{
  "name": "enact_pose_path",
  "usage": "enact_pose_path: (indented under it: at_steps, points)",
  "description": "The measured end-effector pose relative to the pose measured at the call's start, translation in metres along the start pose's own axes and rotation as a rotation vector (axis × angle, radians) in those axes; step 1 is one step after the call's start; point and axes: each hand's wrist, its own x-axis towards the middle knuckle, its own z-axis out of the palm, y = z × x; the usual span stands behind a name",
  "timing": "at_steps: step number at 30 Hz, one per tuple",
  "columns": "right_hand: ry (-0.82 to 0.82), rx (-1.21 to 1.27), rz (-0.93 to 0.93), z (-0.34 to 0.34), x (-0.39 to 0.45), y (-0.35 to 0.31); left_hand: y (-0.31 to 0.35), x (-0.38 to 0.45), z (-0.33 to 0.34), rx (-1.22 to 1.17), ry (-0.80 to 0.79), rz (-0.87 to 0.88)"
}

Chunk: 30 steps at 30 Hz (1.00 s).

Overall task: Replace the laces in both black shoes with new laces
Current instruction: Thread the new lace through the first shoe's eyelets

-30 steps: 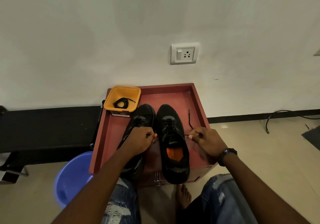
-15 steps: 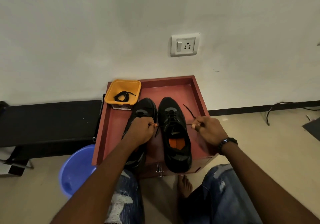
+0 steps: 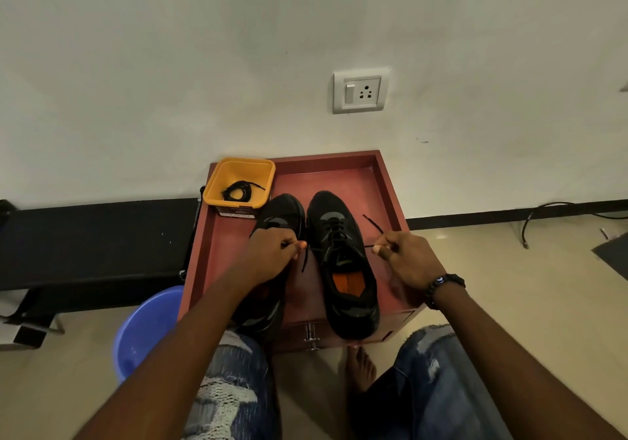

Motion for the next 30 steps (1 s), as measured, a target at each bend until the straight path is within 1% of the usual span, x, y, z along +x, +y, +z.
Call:
enact_pose_path:
  at_steps: [4,7,9,12,16,18,19,20,23,24,25,26,28,30]
  points:
    - [-0.009,-0.062,-0.036,0.005,0.001,-0.008,0.004,0.004,0.001,0.043,0.014,0.044]
    - [-0.042,-0.096,-0.010,-0.003,0.000,-0.005,-0.005,0.003,0.002,0.061,0.016,0.009]
    - [-0.059,-0.091,0.011,-0.005,0.001,-0.002,-0.008,0.002,0.000,0.079,0.003,-0.025]
    - [-0.040,-0.057,0.046,-0.004,0.005,0.001,-0.003,0.006,-0.001,0.074,-0.012,-0.043]
    - [-0.012,-0.037,0.030,-0.004,0.002,0.003,-0.018,0.004,-0.009,0.037,-0.073,-0.054]
    - [-0.054,-0.001,0.018,-0.012,0.000,0.008,-0.025,-0.001,-0.019,0.010,-0.097,-0.033]
    - [-0.083,0.031,0.011,-0.017,-0.001,0.010,-0.026,-0.005,-0.025,0.022,-0.084,-0.017]
    - [-0.099,0.080,0.007,-0.023,-0.001,0.011,-0.026,-0.007,-0.031,0.054,-0.029,-0.003]
    - [-0.043,0.304,0.011,-0.037,0.000,0.004,-0.010,-0.010,-0.044,0.293,0.294,0.023]
    - [-0.022,0.366,0.011,-0.041,0.002,-0.002,-0.002,-0.007,-0.046,0.354,0.342,0.005]
    - [-0.011,0.406,0.005,-0.044,0.004,-0.008,0.007,-0.004,-0.048,0.370,0.349,-0.007]
    - [-0.003,0.425,-0.008,-0.048,0.006,-0.015,0.015,0.001,-0.047,0.344,0.346,-0.008]
    - [0.014,0.407,-0.057,-0.057,0.013,-0.030,0.027,0.013,-0.043,0.175,0.358,0.034]
    - [0.043,0.308,-0.128,-0.067,0.024,-0.045,0.039,0.029,-0.035,0.004,0.343,0.083]
